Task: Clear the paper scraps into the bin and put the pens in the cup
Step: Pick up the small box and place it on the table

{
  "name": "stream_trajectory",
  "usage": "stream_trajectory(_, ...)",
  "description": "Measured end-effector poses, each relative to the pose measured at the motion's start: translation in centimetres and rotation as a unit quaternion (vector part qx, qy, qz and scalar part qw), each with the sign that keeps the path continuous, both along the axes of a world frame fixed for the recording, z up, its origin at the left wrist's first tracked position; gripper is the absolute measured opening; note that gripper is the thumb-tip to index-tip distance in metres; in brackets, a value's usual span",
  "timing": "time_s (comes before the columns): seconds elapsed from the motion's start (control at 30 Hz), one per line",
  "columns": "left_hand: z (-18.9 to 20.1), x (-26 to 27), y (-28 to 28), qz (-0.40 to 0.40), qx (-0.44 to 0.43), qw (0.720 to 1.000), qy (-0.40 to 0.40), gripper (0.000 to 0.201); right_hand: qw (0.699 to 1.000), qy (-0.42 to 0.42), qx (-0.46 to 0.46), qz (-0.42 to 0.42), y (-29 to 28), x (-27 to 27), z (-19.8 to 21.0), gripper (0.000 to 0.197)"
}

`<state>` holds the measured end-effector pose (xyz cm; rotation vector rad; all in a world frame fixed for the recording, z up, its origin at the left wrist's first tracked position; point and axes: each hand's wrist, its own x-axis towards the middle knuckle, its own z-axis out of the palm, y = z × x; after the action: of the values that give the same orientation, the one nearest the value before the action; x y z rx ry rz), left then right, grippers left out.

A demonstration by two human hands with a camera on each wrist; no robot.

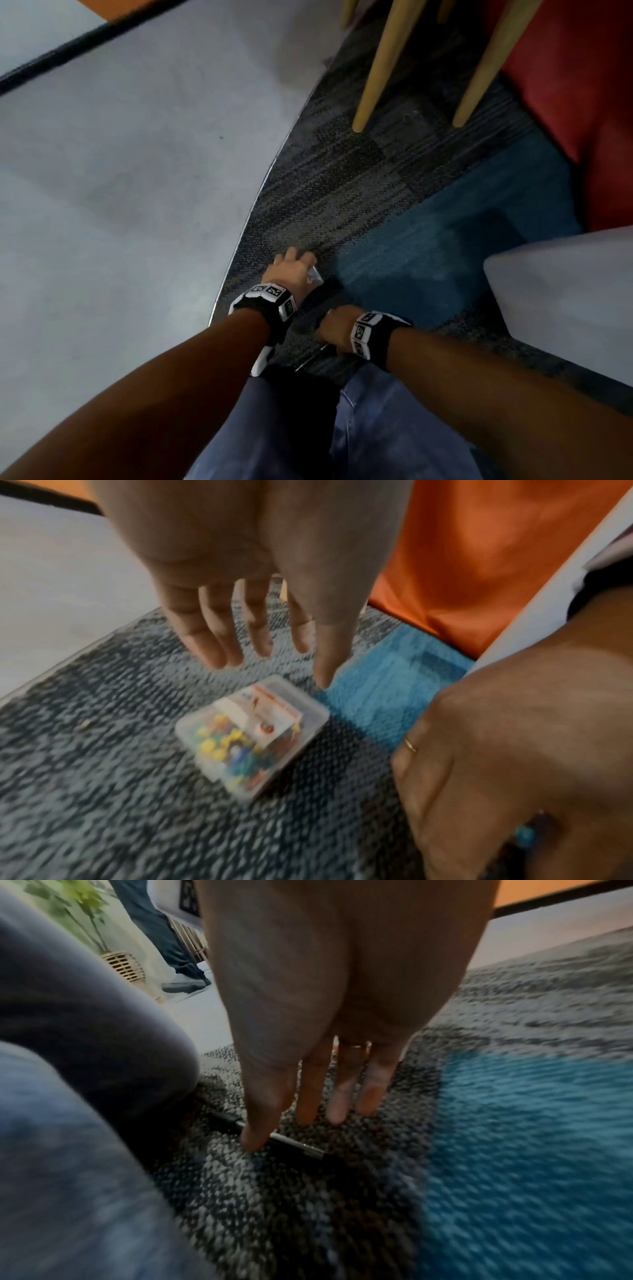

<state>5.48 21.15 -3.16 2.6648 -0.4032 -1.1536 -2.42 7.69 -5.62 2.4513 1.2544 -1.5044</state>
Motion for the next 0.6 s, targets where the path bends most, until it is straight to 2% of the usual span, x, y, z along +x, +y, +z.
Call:
stream_trajectory(0.1, -1.6, -0.8, 1.1, 0.012, 0.018, 1.000, -0.010, 0.064, 1.000, 0.002, -0.008, -0.003, 2.2, -0.5, -1.4, 0.033)
stream_trajectory(0.2, -2.7, -0.9, 1.6, 0.026, 0.039, 0.999, 0.007, 0.078, 0.999, 0.011, -0.041, 0.019, 4.1, -0.9, -2.6, 0.020)
stream_trajectory(0.33, -4.0, -0.3, 1.7, 0.019, 0.050, 0.998, 0.034, 0.089, 0.998, 0.015, -0.068, 0.009, 4.8, -0.6, -3.2, 0.024)
stream_trajectory(0.47, -4.2, -0.2, 1.1, -0.015, 0.036, 0.998, 0.057, 0.090, 0.994, -0.013, -0.071, -0.081, 2.5, 1.5, 1.6, 0.028)
stream_trajectory(0.6, -1.5, 0.9, 0.2, 0.017, 0.012, 0.997, 0.068, 0.074, 0.964, -0.072, 0.003, -0.257, -2.8, 4.2, 8.8, 0.027)
